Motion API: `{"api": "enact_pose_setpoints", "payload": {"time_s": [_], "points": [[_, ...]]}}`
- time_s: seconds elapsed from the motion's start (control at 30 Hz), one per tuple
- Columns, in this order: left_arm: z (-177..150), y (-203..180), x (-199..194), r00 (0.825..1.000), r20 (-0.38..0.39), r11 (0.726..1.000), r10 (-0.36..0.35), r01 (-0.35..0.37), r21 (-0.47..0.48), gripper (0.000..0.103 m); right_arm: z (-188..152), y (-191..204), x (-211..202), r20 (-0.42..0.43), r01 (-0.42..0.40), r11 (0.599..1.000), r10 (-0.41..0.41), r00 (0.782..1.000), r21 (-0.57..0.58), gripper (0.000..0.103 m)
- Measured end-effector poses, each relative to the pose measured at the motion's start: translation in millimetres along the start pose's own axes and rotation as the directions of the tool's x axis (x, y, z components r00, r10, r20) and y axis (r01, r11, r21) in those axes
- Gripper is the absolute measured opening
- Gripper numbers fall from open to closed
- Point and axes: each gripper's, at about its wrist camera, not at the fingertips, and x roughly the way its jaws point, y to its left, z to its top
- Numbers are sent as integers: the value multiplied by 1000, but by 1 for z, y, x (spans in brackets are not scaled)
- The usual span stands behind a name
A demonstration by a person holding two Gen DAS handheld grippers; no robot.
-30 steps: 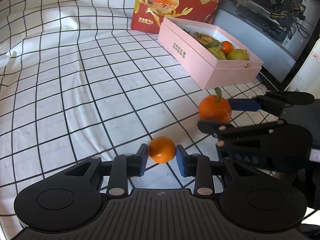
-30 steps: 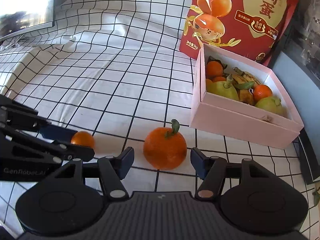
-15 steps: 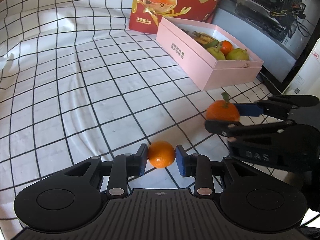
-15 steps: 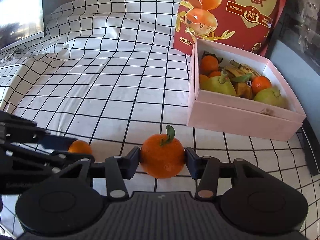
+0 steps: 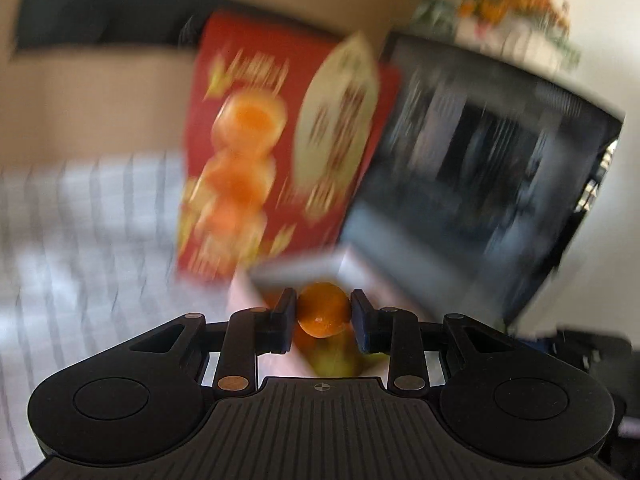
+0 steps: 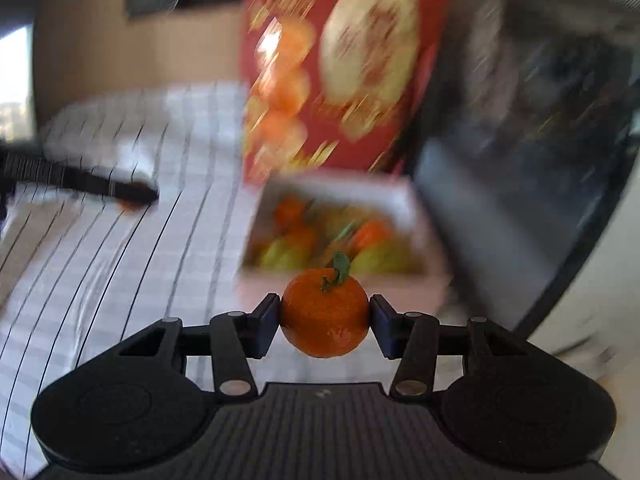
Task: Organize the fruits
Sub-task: 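Lower both tangerines into the pink box and open both tools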
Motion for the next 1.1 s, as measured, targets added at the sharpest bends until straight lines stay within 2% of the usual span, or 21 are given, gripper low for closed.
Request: {"api": "enact_pose_setpoints", "payload": {"time_s": [0.1,0.17,0.27,0.37,0.43,0.53,0.63,0.7,0.83,0.97,1.1], "points": [[38,-12,36,1000,-11,1000,-16,15,-15,34,20,-22,-13,62,27,1000,-28,998,17,49],[45,-16,62,999,-42,999,-25,24,-28,34,27,-35,-16,82,37,999,-39,996,28,49],[36,-20,105,990,-140,998,-17,8,-62,34,26,-49,-14,78,47,998,-49,996,32,49],[14,-19,145,967,-253,996,-18,-4,-84,34,21,-57,-8,46,46,998,-48,998,42,49],[0,-17,155,960,-280,995,-4,-23,-95,34,17,-62,0,16,42,998,-43,999,49,49],[-7,-8,147,970,-243,991,-1,-32,-130,34,12,-66,14,-26,34,997,-32,999,64,49],[-12,8,129,978,-198,981,70,-103,-163,34,11,-70,29,-56,1,997,3,998,82,49],[-25,19,114,974,-186,970,126,-161,-185,34,14,-71,43,-69,-30,995,36,997,91,49],[-59,35,85,962,-208,948,178,-224,-225,34,25,-64,75,-83,-97,992,104,991,81,49],[-86,37,61,950,-244,935,194,-254,-246,34,47,-54,117,-97,-163,984,170,981,75,49],[-107,24,43,943,-262,943,204,-261,-207,34,66,-28,163,-90,-190,981,192,977,35,49]]}}
